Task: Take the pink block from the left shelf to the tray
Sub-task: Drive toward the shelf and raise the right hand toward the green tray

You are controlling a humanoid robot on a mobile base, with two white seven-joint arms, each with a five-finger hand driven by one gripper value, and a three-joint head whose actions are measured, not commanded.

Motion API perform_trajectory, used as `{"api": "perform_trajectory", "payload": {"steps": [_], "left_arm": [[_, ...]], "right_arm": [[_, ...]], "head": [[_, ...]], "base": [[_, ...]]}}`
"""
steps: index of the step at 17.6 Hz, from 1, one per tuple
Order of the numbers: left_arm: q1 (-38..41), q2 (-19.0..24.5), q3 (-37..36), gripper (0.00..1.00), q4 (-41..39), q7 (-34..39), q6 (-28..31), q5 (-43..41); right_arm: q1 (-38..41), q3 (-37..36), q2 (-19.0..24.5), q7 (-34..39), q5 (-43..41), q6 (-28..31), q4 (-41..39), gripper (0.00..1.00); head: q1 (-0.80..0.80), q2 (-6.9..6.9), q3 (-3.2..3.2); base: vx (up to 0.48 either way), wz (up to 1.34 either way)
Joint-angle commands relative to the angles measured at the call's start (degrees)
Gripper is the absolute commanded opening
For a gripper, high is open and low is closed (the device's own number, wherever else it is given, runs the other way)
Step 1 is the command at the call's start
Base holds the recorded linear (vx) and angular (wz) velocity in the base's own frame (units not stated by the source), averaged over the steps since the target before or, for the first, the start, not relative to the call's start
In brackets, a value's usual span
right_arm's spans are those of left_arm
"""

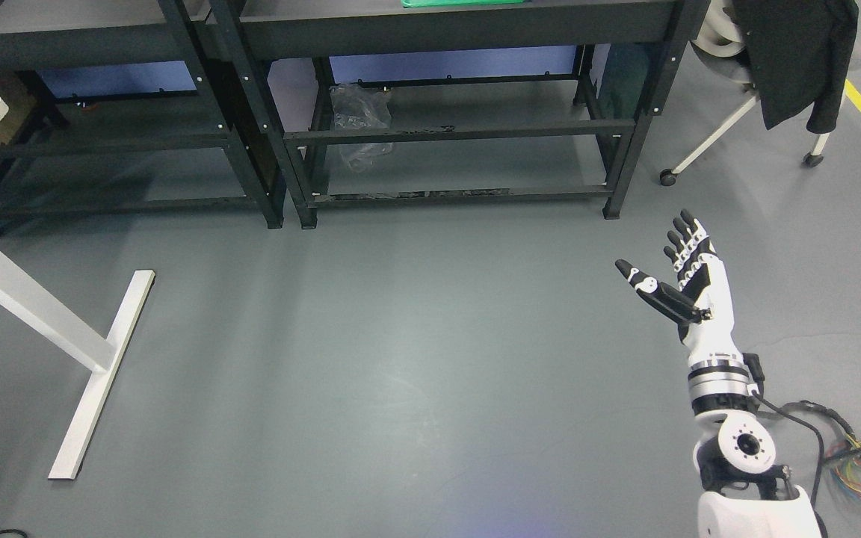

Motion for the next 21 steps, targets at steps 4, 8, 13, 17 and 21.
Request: {"api": "perform_trajectory", "payload": {"steps": [4, 8, 13, 17, 21], "left_arm": [[1.1, 1.0, 0.0, 1.00, -1.0, 0.0, 0.0, 0.0], [1.1, 1.0, 0.0, 1.00, -1.0, 0.0, 0.0, 0.0], [1.1, 1.0, 0.0, 1.00, -1.0, 0.0, 0.0, 0.0], [1.1, 1.0, 0.0, 1.00, -1.0, 0.0, 0.0, 0.0], [1.1, 1.0, 0.0, 1.00, -1.0, 0.0, 0.0, 0.0]], "right_arm": [[-0.6, 0.5, -1.0, 0.0, 0.0, 0.0, 0.0, 1.00], [-0.6, 0.5, -1.0, 0.0, 0.0, 0.0, 0.0, 1.00], [-0.5, 0.4, -1.0, 0.0, -0.1, 0.1, 0.0, 1.00], [-0.4, 0.5, -1.0, 0.6, -0.8, 0.1, 0.1, 1.00], [-2.0, 1.8, -2.1, 0.6, 15.8, -0.1, 0.1, 0.98]], "head": [[0.00, 0.00, 0.00], [0.00, 0.00, 0.00], [0.00, 0.00, 0.00], [0.00, 0.00, 0.00], [0.00, 0.00, 0.00]], "base": [[0.000, 0.00], [0.000, 0.00], [0.000, 0.00], [0.015, 0.00], [0.094, 0.01]]}}
